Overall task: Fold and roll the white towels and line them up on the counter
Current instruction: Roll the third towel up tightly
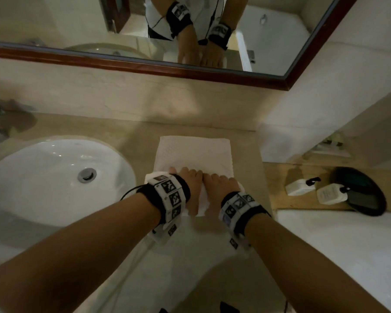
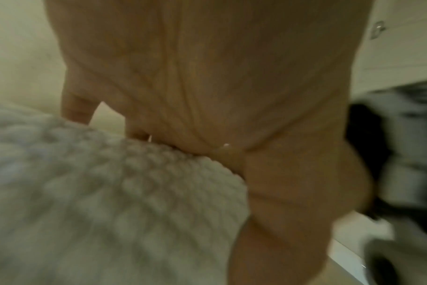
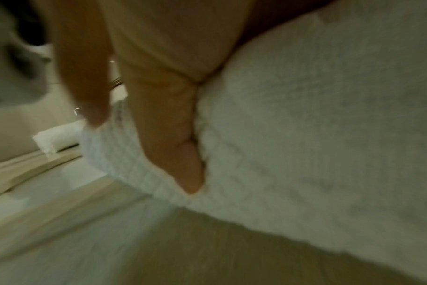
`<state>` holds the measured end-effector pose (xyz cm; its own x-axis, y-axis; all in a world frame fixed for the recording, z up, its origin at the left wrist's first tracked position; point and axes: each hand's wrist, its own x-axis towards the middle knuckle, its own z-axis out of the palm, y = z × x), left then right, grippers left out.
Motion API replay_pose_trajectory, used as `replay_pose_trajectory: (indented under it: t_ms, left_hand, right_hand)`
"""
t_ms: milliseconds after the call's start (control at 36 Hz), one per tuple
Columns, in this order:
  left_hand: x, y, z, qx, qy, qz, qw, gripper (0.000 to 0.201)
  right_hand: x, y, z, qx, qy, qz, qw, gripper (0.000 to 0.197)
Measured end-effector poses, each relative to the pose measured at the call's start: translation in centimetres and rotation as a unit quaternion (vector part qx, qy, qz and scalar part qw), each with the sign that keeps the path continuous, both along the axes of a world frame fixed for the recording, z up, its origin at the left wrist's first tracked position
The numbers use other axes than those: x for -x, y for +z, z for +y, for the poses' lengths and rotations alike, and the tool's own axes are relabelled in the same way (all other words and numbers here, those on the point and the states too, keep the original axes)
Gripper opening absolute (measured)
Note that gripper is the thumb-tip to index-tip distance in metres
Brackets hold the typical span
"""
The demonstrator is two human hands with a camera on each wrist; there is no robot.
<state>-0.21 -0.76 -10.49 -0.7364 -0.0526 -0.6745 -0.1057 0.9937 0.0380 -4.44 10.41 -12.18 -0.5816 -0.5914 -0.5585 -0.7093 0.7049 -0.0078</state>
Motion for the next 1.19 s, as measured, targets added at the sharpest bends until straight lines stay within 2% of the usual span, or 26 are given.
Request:
replay_pose_trajectory:
  t_ms: [83,167,250,333,389,444,472,528,556,583,667,694,722,805,861,917,972,1000,1028,1055,1111,1139,1167,1194]
  left_hand:
    - [-1.3,0.5,0.1,0.017,-0.010,0.034,0.999,0.126]
    - [-2.3,0.4,0.0,-0.001,-0.006,0.048,0.999,0.119]
    - [-2.4,0.8,0.2,-0.021,-0.008,0.017,1.000,0.108]
    - [-1.1,1.1,-0.1,-0.054,0.002,-0.026,0.998,0.098]
    - [0.0,0.5,-0.7,-0.070,-0.001,-0.060,0.996,0.090]
    - [1.5,-1.2,-1.3,-0.079,0.002,-0.072,0.994,0.067]
    - [2.3,-2.2,-1.7,-0.090,0.004,-0.072,0.993,0.067]
    - [3.3,-1.7,-2.2,-0.095,0.016,-0.083,0.992,0.094]
    - [3.3,-0.6,-2.2,-0.096,0.014,-0.078,0.992,0.101]
    - [3.3,0.3,-2.3,-0.091,0.017,-0.067,0.993,0.099]
    - [2.8,1.7,-0.9,-0.065,0.020,-0.008,0.998,0.070]
    - [2.7,1.5,-0.5,-0.042,0.021,0.017,0.999,0.070]
    - [2.7,1.4,0.0,-0.027,0.025,0.028,0.999,0.080]
    - [2.1,1.3,0.6,-0.009,0.000,0.037,0.999,0.127]
    - [1.4,1.0,0.2,-0.001,-0.008,0.053,0.999,0.131]
    - [1.3,1.2,0.1,0.002,-0.015,0.066,0.998,0.122]
    - [1.7,1.9,-0.1,-0.007,-0.003,0.039,0.999,0.107]
    - [2.1,1.5,-0.4,-0.019,0.009,0.012,1.000,0.096]
    - [2.8,-0.1,-1.0,-0.036,0.016,-0.017,0.999,0.084]
    - [4.3,-3.7,-1.6,-0.047,0.019,-0.048,0.998,0.076]
    - [6.0,-9.1,-2.1,-0.054,0.013,-0.128,0.990,0.073]
    - [6.2,-9.8,-2.4,-0.061,0.013,-0.130,0.989,0.075]
    - [5.7,-8.5,-2.5,-0.059,0.006,-0.133,0.989,0.079]
    - [4.4,-5.1,-2.0,-0.055,-0.018,-0.125,0.990,0.083]
  right_hand:
    - [1.4,1.4,-0.4,-0.011,0.005,-0.054,0.998,0.104]
    - [2.0,1.9,-0.6,-0.056,0.017,-0.127,0.990,0.104]
    - [1.9,0.9,-0.3,-0.076,0.018,-0.146,0.986,0.105]
    - [1.2,1.7,-0.1,-0.060,0.012,-0.128,0.990,0.100]
    - [0.5,2.4,0.1,-0.043,0.021,-0.073,0.996,0.094]
    - [-0.7,2.7,0.5,-0.034,0.025,-0.014,0.999,0.103]
    - [-1.4,2.7,0.7,-0.034,0.022,0.000,0.999,0.111]
    - [-2.2,2.0,1.0,-0.042,0.011,0.012,0.999,0.124]
    - [-2.2,1.6,1.0,-0.042,0.006,0.021,0.999,0.126]
    - [-2.1,1.2,1.0,-0.028,0.000,0.030,0.999,0.122]
    - [-0.3,1.1,0.2,0.012,-0.027,0.020,0.999,0.095]
    - [0.5,1.5,-0.3,0.002,-0.029,0.007,1.000,0.090]
    - [1.2,1.9,-0.7,-0.014,-0.029,-0.012,0.999,0.088]
    - [3.2,3.2,-1.3,-0.040,-0.041,-0.080,0.995,0.080]
    - [3.9,3.4,-1.4,-0.044,-0.043,-0.109,0.992,0.088]
    - [4.6,2.2,-1.2,-0.053,-0.038,-0.130,0.989,0.104]
    - [4.5,1.6,-1.1,-0.047,-0.037,-0.140,0.988,0.109]
    - [4.1,2.0,-1.1,-0.037,-0.039,-0.144,0.988,0.105]
    - [3.6,2.4,-1.1,-0.029,-0.040,-0.143,0.989,0.098]
    - [3.0,2.8,-1.0,-0.024,-0.040,-0.143,0.989,0.093]
    - [1.6,3.2,-0.6,-0.019,-0.026,-0.131,0.991,0.095]
    - [0.8,3.4,-0.4,-0.019,-0.010,-0.112,0.993,0.101]
    - [-0.1,3.4,0.0,-0.021,0.006,-0.093,0.995,0.108]
    - [-0.7,3.2,0.4,-0.021,0.015,-0.079,0.997,0.114]
